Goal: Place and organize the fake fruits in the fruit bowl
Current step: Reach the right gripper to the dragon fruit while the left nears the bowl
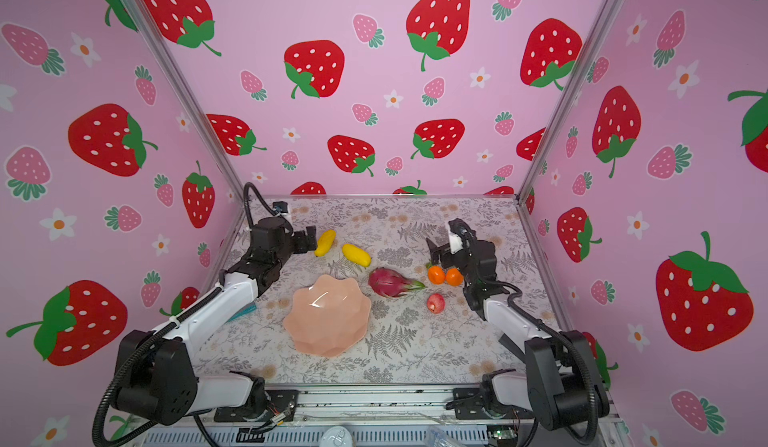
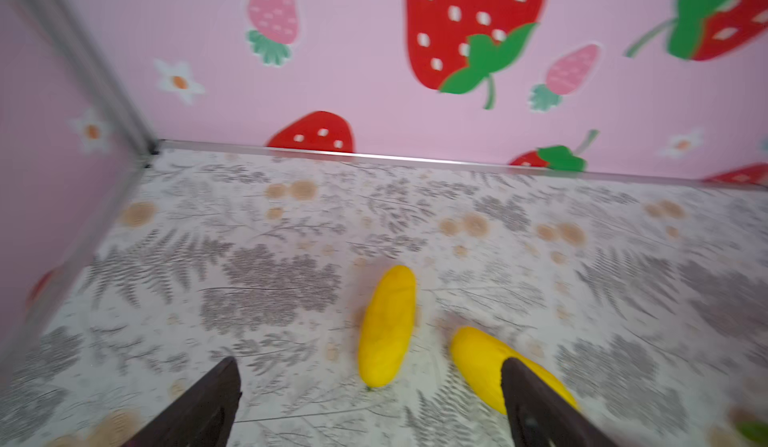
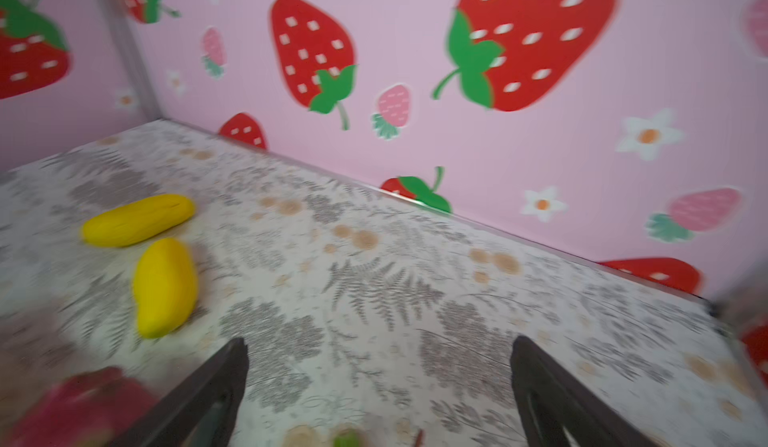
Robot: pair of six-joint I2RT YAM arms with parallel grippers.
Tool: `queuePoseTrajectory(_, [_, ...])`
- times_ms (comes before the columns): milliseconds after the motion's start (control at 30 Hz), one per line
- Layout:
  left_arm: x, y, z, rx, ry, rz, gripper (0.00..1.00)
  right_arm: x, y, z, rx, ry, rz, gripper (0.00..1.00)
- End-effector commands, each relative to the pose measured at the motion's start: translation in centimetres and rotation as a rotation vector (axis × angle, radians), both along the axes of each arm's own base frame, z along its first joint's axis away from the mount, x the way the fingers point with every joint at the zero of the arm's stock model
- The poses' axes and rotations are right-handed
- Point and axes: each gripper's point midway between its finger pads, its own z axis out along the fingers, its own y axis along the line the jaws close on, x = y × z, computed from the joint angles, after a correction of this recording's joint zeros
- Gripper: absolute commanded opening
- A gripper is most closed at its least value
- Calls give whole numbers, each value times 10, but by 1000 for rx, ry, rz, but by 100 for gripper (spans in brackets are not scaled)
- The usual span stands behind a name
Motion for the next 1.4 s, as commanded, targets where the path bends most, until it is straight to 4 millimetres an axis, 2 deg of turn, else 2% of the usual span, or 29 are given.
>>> queuePoseTrajectory(0, [-59,-73,-20,-64,246,-327,99,-46,42,-40,-75,106,347,99])
queuePoseTrajectory(67, [-86,-92,-22,-70,288,-415,99,-57,60,-48,-126,115,468,99])
queuePoseTrajectory(133, [-108,-98,-27,-69,318,-461,99,-63,72,-52,-149,136,556,99])
queuePoseTrajectory(300, [-150,-103,-32,-80,367,-569,99,-81,97,-49,-178,102,699,99])
queuePoseTrajectory(400, [-164,-101,-32,-77,364,-612,99,-84,111,-61,-227,103,737,99])
queuePoseTrajectory(467, [-167,-96,-31,-56,356,-610,99,-83,119,-72,-258,135,755,99])
queuePoseTrajectory(600, [-165,-89,-28,-34,329,-579,99,-80,127,-82,-280,163,784,99])
queuePoseTrajectory(733, [-161,-87,-32,-38,327,-547,99,-66,128,-93,-335,136,701,99])
queuePoseTrajectory(1067, [-161,-86,-37,-36,333,-535,99,-72,139,-125,-350,280,770,99])
queuePoseTrajectory(1300, [-161,-84,-34,-39,319,-529,99,-68,145,-139,-350,375,766,100])
queuePoseTrajectory(1367, [-162,-84,-33,-40,318,-531,99,-68,145,-143,-354,401,771,94])
